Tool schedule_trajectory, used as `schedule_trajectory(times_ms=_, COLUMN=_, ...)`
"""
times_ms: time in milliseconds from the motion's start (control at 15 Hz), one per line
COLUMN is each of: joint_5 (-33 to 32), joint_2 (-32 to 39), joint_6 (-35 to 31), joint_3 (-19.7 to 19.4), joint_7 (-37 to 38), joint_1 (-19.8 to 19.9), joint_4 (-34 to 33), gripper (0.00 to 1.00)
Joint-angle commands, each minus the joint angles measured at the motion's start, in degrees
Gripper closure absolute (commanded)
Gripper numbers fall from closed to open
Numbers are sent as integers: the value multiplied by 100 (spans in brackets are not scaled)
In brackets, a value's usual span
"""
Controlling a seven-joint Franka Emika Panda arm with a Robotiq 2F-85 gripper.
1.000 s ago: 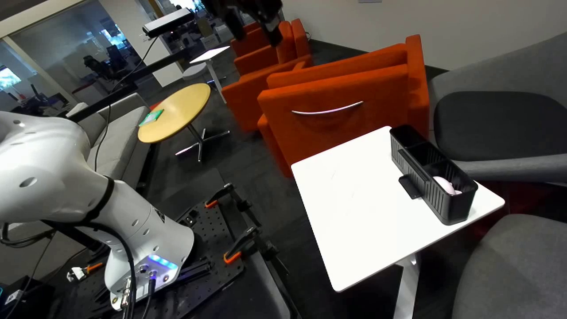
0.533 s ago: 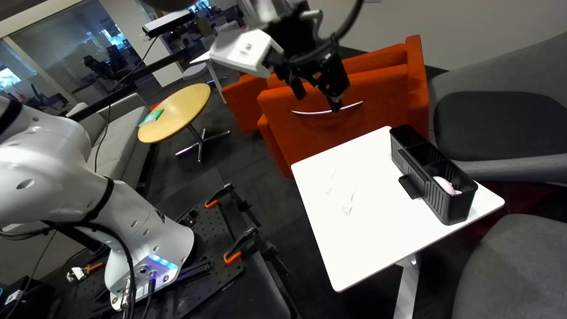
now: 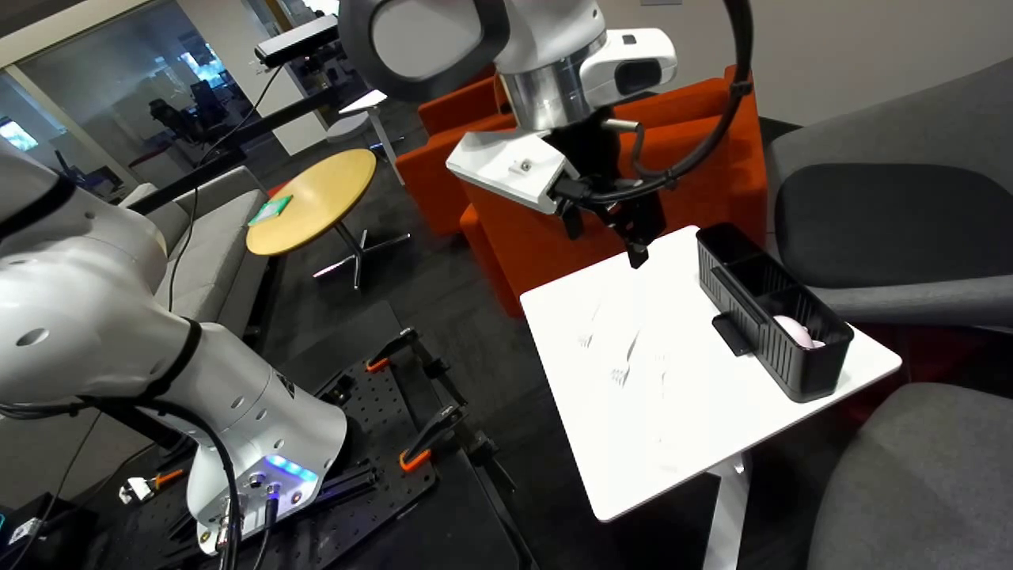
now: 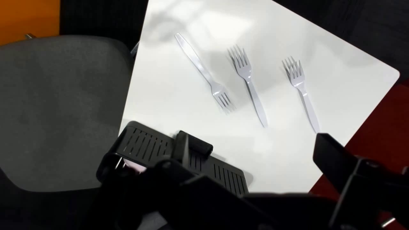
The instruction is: Put the first fork from the right in the cutlery box
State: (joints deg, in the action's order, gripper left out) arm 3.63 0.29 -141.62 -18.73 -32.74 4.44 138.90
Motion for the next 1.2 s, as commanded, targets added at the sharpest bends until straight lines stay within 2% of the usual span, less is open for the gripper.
schedule_trajectory(times_ms=0, joint_5=-14, joint_2=-9, joint_6=12, joint_3=276, joint_7=17, joint_1=277, joint_4=-16, gripper=0)
schedule_trajectory(times_ms=67, joint_5=-14, joint_2=-9, joint_6=12, joint_3=275, joint_7=17, joint_1=283, joint_4=-24, gripper=0)
schedule_trajectory(times_ms=133, joint_5=-141, joint_2=-3, joint_6=-262, joint_3=309, joint_7=-139, joint_1=300, joint_4=90, gripper=0)
schedule_trajectory(times_ms=267, joint_5=-250, joint_2=88, joint_6=-611, joint_3=402, joint_7=-612, joint_1=383, joint_4=229, gripper=0)
schedule_trajectory(times_ms=400, joint_5=-95, joint_2=286, joint_6=-999, joint_3=456, joint_7=-1221, joint_1=484, joint_4=344, gripper=0)
schedule_trajectory(times_ms=600, joint_5=505, joint_2=855, joint_6=-1447, joint_3=585, joint_7=-2384, joint_1=736, joint_4=383, gripper=0)
schedule_trajectory(times_ms=733, joint_5=855, joint_2=1281, joint_6=-1630, joint_3=817, joint_7=-2952, joint_1=982, joint_4=272, gripper=0)
schedule_trajectory(times_ms=867, joint_5=825, joint_2=1749, joint_6=-1923, joint_3=1007, joint_7=-3052, joint_1=1173, joint_4=139, gripper=0)
schedule_trajectory(times_ms=1000, joint_5=506, joint_2=2144, joint_6=-2221, joint_3=1125, joint_7=-2868, joint_1=1274, joint_4=27, gripper=0)
schedule_trajectory(times_ms=1067, joint_5=238, joint_2=2291, joint_6=-2350, joint_3=1063, joint_7=-2644, joint_1=1221, joint_4=-8, gripper=0)
schedule_trajectory(times_ms=1133, joint_5=-263, joint_2=2391, joint_6=-2502, joint_3=727, joint_7=-2181, joint_1=932, joint_4=-11, gripper=0)
